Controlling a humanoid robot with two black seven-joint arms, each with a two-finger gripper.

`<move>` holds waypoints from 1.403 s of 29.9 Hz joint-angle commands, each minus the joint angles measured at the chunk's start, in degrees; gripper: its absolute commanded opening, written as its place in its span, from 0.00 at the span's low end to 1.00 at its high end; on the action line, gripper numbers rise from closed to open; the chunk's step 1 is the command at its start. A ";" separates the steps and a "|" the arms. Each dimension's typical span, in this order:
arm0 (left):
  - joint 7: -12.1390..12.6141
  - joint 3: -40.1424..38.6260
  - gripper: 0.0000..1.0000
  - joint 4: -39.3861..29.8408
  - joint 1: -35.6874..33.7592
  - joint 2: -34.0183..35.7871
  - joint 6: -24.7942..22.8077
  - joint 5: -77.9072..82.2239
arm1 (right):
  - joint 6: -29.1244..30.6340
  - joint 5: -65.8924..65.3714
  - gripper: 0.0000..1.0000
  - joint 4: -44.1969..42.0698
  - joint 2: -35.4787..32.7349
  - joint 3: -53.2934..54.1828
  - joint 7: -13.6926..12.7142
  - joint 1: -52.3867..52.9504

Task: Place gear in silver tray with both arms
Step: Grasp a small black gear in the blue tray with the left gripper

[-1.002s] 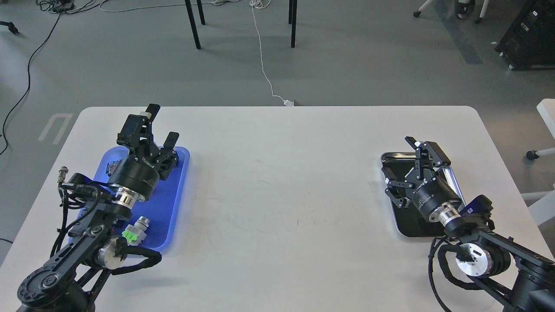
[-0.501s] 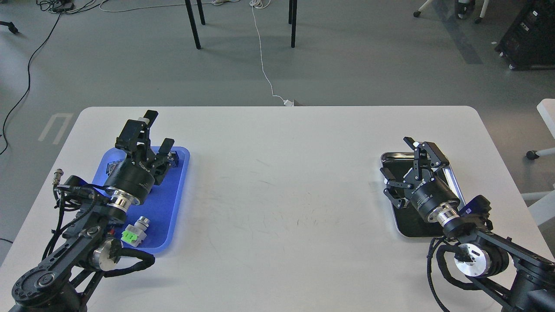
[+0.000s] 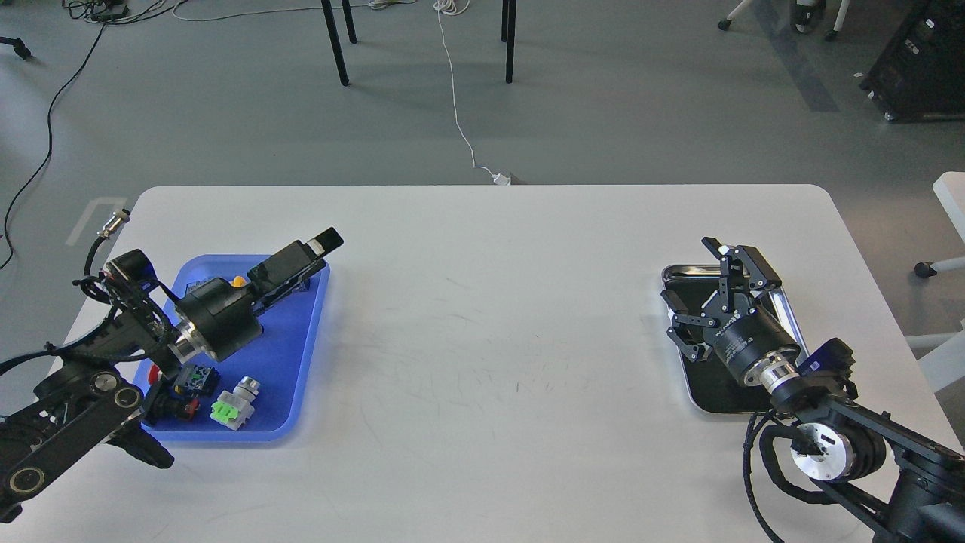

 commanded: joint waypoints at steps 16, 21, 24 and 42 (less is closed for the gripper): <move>-0.01 25.89 0.68 7.95 -23.12 7.96 -2.89 40.72 | 0.00 -0.01 0.99 0.15 -0.47 -0.37 -0.01 -0.09; -0.01 27.21 0.55 11.56 -23.21 7.34 -2.27 40.72 | 0.09 -0.01 0.99 0.15 -0.55 -0.46 -0.01 -0.18; -0.01 27.56 0.56 13.14 -23.21 6.73 -2.01 40.72 | 0.00 -0.01 0.99 0.15 -0.55 -0.55 -0.01 -0.18; -0.01 29.32 0.55 20.27 -23.12 2.68 -1.48 40.72 | 0.09 -0.01 0.99 0.33 -0.64 -0.29 -0.01 -0.62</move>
